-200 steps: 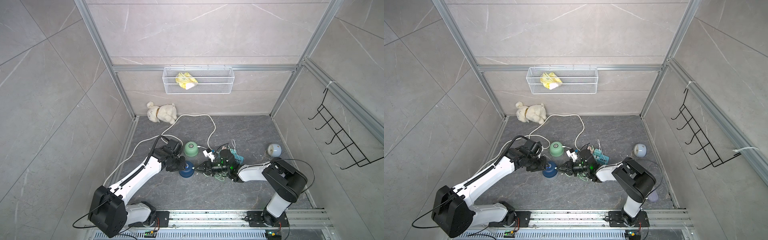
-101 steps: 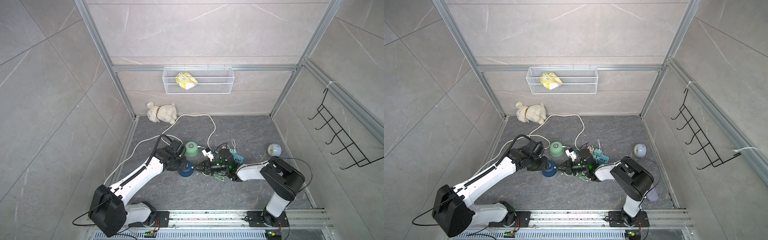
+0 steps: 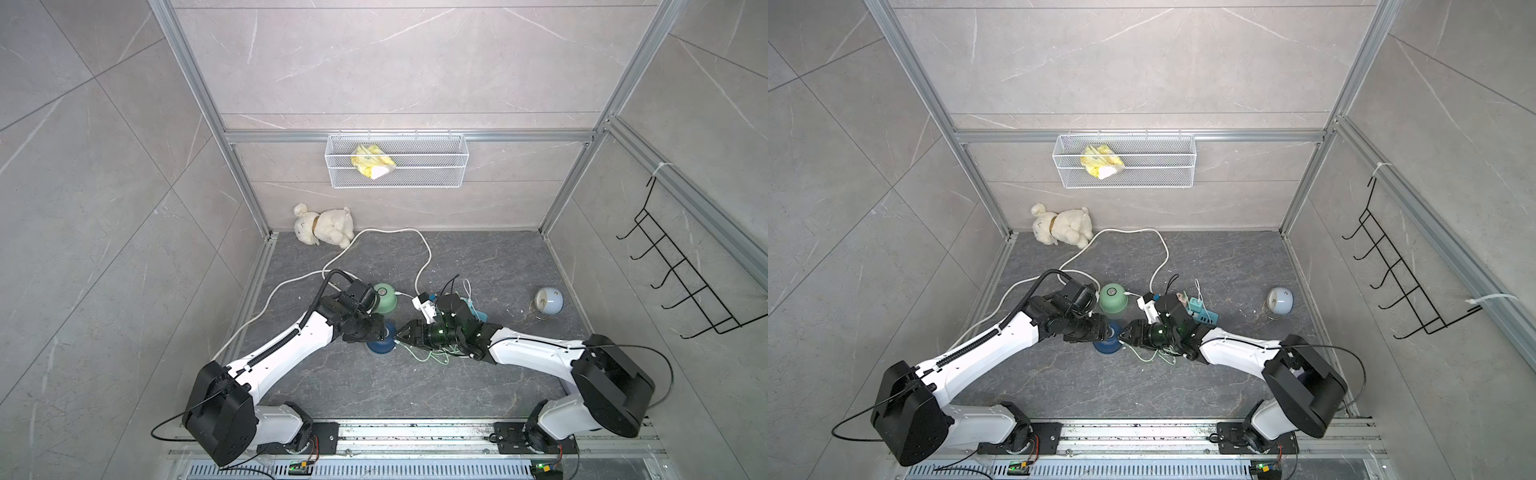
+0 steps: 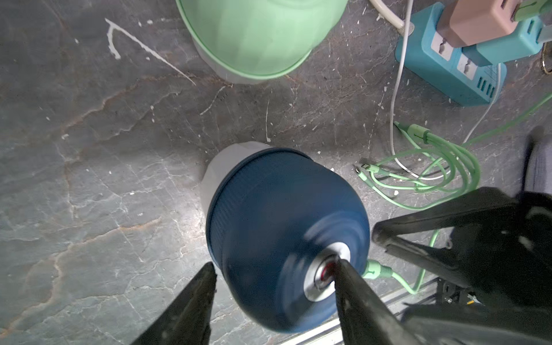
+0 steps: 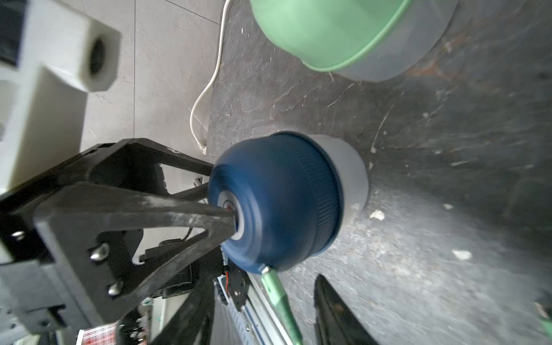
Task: Charge the cordless meat grinders
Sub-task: Insert the charging cable into the cordless meat grinder, then reset both arms
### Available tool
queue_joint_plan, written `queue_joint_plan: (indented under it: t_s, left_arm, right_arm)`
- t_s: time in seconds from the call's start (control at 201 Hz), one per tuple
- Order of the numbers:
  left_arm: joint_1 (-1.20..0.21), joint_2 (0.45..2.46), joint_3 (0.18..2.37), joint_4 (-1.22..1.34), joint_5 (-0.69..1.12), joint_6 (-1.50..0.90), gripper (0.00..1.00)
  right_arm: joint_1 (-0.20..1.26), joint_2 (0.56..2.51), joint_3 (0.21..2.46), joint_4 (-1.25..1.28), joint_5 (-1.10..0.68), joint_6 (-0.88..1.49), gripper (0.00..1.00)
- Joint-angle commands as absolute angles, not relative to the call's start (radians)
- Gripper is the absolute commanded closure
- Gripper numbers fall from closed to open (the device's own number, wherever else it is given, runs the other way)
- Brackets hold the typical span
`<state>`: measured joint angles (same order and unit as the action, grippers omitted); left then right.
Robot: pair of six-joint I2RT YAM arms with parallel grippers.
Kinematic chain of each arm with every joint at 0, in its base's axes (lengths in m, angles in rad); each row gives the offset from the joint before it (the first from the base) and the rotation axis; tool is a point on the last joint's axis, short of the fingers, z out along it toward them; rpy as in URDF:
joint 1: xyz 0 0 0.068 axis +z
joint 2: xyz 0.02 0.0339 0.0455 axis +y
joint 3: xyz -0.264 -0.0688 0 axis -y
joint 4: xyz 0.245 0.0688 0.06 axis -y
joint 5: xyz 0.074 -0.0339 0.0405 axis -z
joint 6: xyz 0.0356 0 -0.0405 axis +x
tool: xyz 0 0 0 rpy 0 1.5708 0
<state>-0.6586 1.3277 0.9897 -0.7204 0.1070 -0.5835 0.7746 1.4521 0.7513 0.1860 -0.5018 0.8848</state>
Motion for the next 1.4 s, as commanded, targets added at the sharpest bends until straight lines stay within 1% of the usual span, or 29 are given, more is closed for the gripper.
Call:
queue_joint_plan:
  t_s: [0.0,0.324,0.473,0.573,0.642,0.687,0.742,0.846,0.911,0.931,0.966,1.046,1.07,1.09,1.13,1.195,1.23,1.27,1.334,1.394]
  left_arm:
    - [-0.658,1.344,0.968,-0.847,0.095,-0.557,0.33]
    - [-0.634,1.303,0.983,-0.893,0.033,-0.559,0.34]
    - [-0.628,1.284,1.005,-0.896,0.039,-0.545,0.35]
    - [-0.626,1.271,1.024,-0.899,0.031,-0.535,0.33]
    - [-0.627,1.251,1.042,-0.901,0.010,-0.534,0.29]
    - [-0.627,1.223,1.055,-0.898,-0.013,-0.538,0.25]
    - [-0.627,1.171,1.056,-0.880,-0.066,-0.553,0.24]
    - [-0.624,1.032,1.016,-0.832,-0.297,-0.612,0.19]
    - [-0.608,0.965,0.961,-0.781,-0.462,-0.645,0.19]
    - [-0.600,0.949,0.941,-0.762,-0.528,-0.657,0.19]
    - [-0.586,0.931,0.901,-0.727,-0.622,-0.683,0.14]
    - [-0.534,0.923,0.806,-0.602,-0.825,-0.679,0.11]
    - [-0.525,0.925,0.756,-0.518,-0.880,-0.610,0.10]
    - [-0.518,0.927,0.729,-0.461,-0.908,-0.564,0.07]
    - [-0.494,0.936,0.656,-0.286,-0.946,-0.400,0.04]
    - [-0.433,0.967,0.547,-0.024,-0.922,-0.196,0.03]
    - [-0.395,0.982,0.509,0.059,-0.884,-0.139,0.03]
    - [-0.355,0.995,0.473,0.139,-0.830,-0.087,0.02]
    - [-0.298,1.014,0.433,0.203,-0.784,-0.076,0.00]
    - [-0.263,1.023,0.412,0.242,-0.718,-0.096,0.00]
  right_arm:
    - [0.765,1.392,0.802,-0.023,-0.418,0.743,0.42]
    - [0.737,1.310,0.863,-0.170,-0.397,0.642,0.41]
    - [0.720,1.278,0.880,-0.223,-0.391,0.601,0.41]
    - [0.701,1.246,0.888,-0.267,-0.371,0.568,0.41]
    - [0.675,1.201,0.887,-0.307,-0.336,0.541,0.42]
    - [0.657,1.155,0.882,-0.334,-0.294,0.520,0.42]
    - [0.640,1.092,0.877,-0.377,-0.203,0.474,0.42]
    - [0.619,0.977,0.870,-0.456,0.080,0.379,0.42]
    - [0.608,0.936,0.849,-0.466,0.307,0.355,0.31]
    - [0.604,0.931,0.839,-0.456,0.369,0.339,0.28]
    - [0.596,0.928,0.813,-0.418,0.455,0.305,0.25]
    - [0.561,0.963,0.756,-0.281,0.601,0.229,0.17]
    - [0.546,0.984,0.738,-0.225,0.633,0.208,0.14]
    - [0.532,1.000,0.723,-0.189,0.658,0.194,0.11]
    - [0.509,1.032,0.692,-0.096,0.685,0.167,0.10]
    - [0.468,1.103,0.614,0.089,0.677,0.080,0.10]
    - [0.444,1.143,0.582,0.171,0.673,0.073,0.08]
    - [0.408,1.185,0.559,0.219,0.628,0.081,0.08]
    - [0.349,1.235,0.521,0.276,0.563,0.107,0.07]
    - [0.296,1.260,0.448,0.415,0.500,0.094,0.07]
